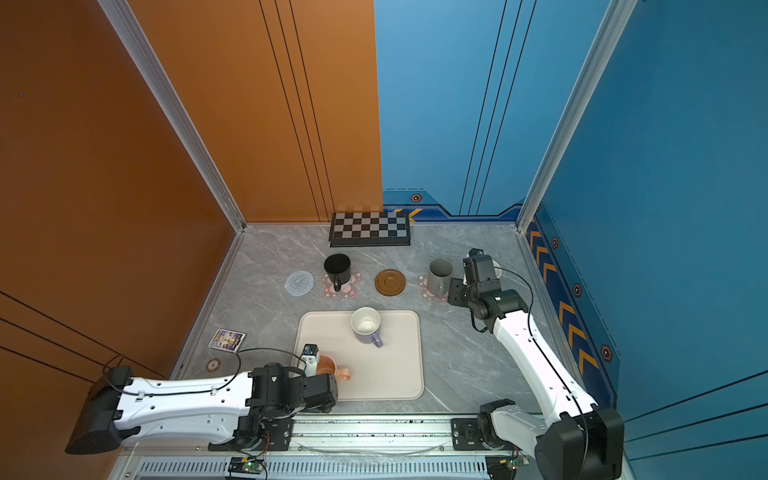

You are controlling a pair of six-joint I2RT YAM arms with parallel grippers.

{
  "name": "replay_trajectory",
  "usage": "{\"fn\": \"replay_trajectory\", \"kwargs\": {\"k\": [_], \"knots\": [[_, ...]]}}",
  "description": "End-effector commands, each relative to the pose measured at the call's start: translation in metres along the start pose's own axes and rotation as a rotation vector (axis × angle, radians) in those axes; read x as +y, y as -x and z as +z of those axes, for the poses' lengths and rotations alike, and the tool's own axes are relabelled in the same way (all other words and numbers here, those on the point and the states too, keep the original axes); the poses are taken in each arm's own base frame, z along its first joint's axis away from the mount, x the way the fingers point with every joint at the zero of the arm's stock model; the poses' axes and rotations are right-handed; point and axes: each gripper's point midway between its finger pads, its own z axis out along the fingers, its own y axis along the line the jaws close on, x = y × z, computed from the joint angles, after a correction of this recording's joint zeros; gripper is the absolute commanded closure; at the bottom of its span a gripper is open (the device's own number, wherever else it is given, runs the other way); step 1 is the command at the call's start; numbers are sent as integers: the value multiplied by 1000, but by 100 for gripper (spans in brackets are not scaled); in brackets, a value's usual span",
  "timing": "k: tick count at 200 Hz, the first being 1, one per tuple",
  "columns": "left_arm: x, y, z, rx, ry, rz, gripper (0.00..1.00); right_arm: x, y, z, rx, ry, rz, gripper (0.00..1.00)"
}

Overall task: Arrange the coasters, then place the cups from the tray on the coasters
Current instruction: 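Lower the left gripper over the orange speckled mug on the tray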

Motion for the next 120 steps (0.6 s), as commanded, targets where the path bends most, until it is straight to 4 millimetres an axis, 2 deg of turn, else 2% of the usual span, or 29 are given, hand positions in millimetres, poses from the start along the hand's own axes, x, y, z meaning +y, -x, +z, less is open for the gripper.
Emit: {"fn": "replay_trajectory", "kwargs": {"k": [1, 40, 94, 120], "knots": [[21, 5, 12, -28, 104, -9, 9, 4, 0, 2, -1, 18, 16, 43], [31, 9, 20, -3, 166, -21, 12, 4, 1, 0, -9, 17, 18, 43], [41, 33, 19, -21, 201, 38, 13, 5, -1, 2, 3, 18, 21, 43], [45, 39, 21, -4, 217, 54, 13, 4, -2, 3, 10, 14, 20, 43]]}}
